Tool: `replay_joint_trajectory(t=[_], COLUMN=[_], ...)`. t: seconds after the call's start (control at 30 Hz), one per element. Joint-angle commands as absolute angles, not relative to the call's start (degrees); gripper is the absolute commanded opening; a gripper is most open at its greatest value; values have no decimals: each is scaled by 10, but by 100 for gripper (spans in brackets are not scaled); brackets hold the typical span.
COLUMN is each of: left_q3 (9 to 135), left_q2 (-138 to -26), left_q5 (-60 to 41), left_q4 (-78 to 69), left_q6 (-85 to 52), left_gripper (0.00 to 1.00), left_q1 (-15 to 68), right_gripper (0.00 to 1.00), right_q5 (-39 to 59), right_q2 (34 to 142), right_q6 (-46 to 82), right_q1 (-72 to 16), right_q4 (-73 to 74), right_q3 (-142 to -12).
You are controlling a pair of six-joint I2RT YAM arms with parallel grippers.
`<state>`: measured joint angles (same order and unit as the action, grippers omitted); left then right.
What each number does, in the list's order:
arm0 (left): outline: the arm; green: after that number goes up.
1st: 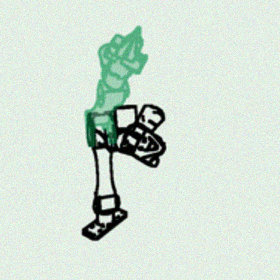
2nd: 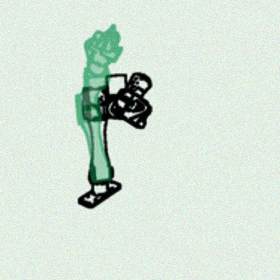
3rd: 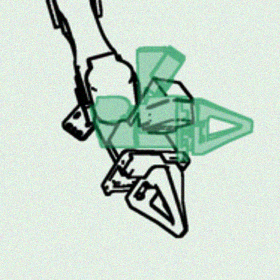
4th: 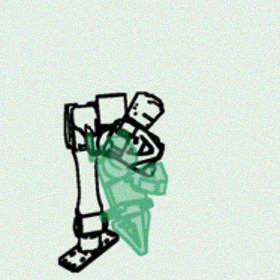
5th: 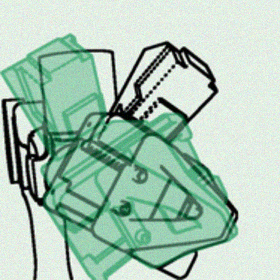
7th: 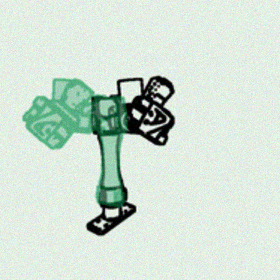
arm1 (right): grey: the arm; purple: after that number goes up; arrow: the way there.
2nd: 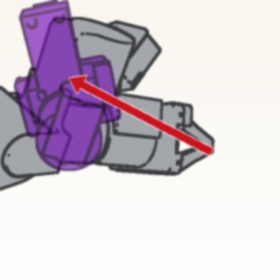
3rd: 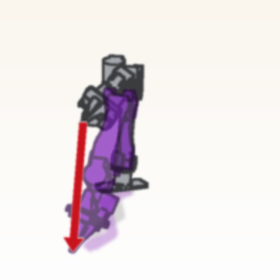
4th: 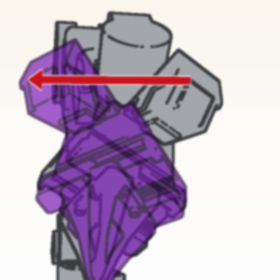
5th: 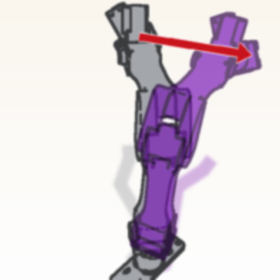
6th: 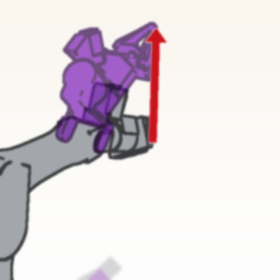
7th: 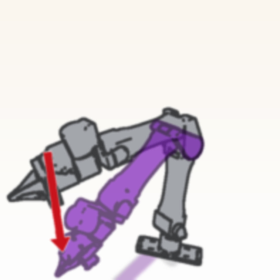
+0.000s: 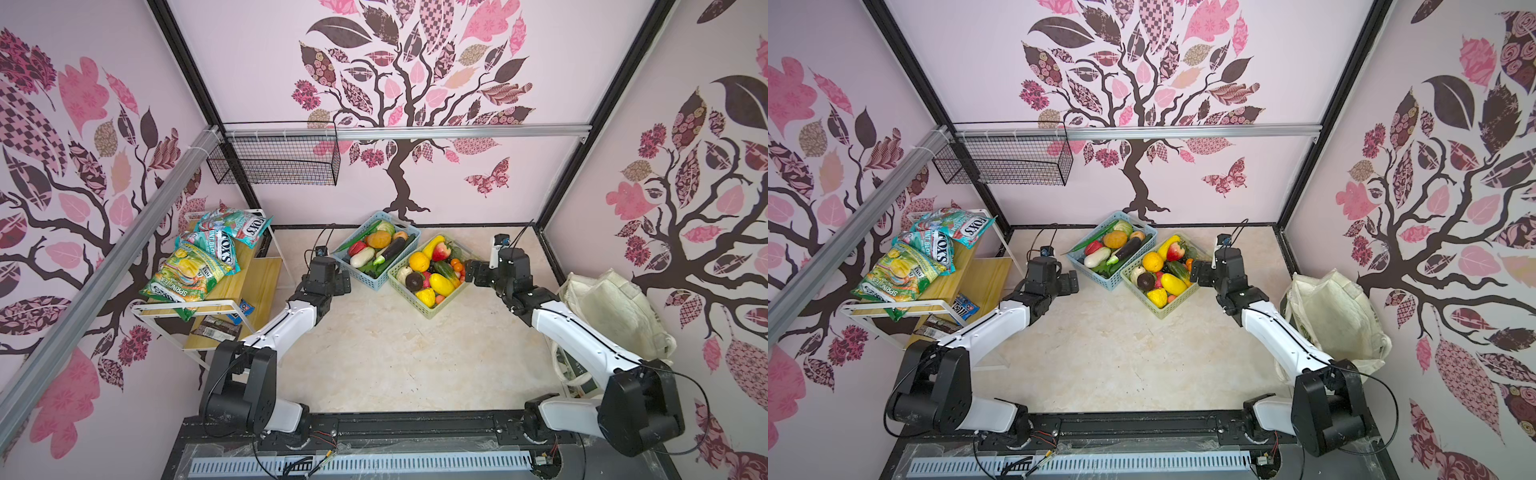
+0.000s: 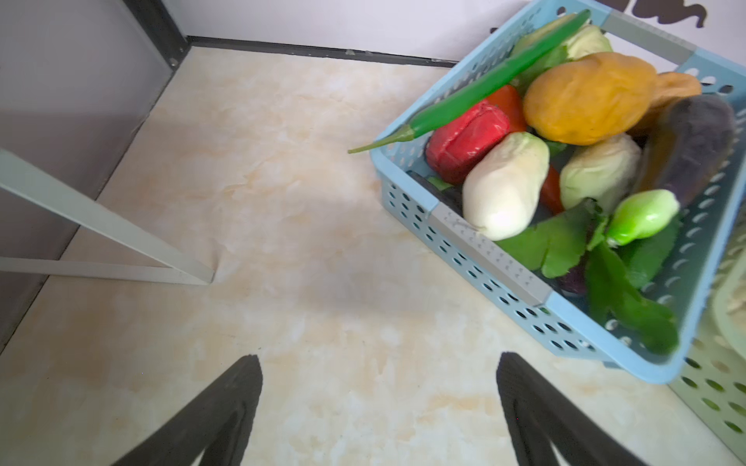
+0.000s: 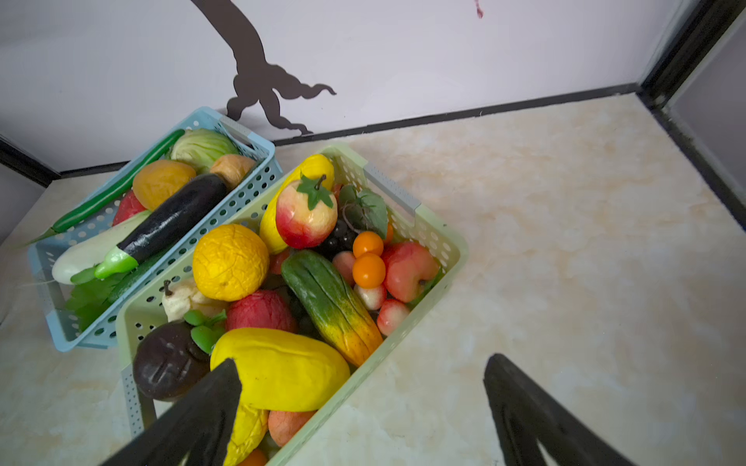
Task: Place the food into the grocery bag and tie it
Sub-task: 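Reach the right gripper to the tote bag while the left arm nears the baskets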
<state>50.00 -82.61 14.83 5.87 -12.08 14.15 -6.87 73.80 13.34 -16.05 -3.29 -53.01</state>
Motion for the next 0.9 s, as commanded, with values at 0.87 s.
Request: replay_joint_trajectory(t=[0.87], left_q3=[626], left_q2=[-817], left_q5=[79], left_q4=[166], left_q6=[-176], left_gripper=[92], left_q1=[223], right_gripper=[94], right_q5=[-440], right_q2=[703], right_q6=[150], right_q1=[-18], right_q4=[-469], right_q3=[-698])
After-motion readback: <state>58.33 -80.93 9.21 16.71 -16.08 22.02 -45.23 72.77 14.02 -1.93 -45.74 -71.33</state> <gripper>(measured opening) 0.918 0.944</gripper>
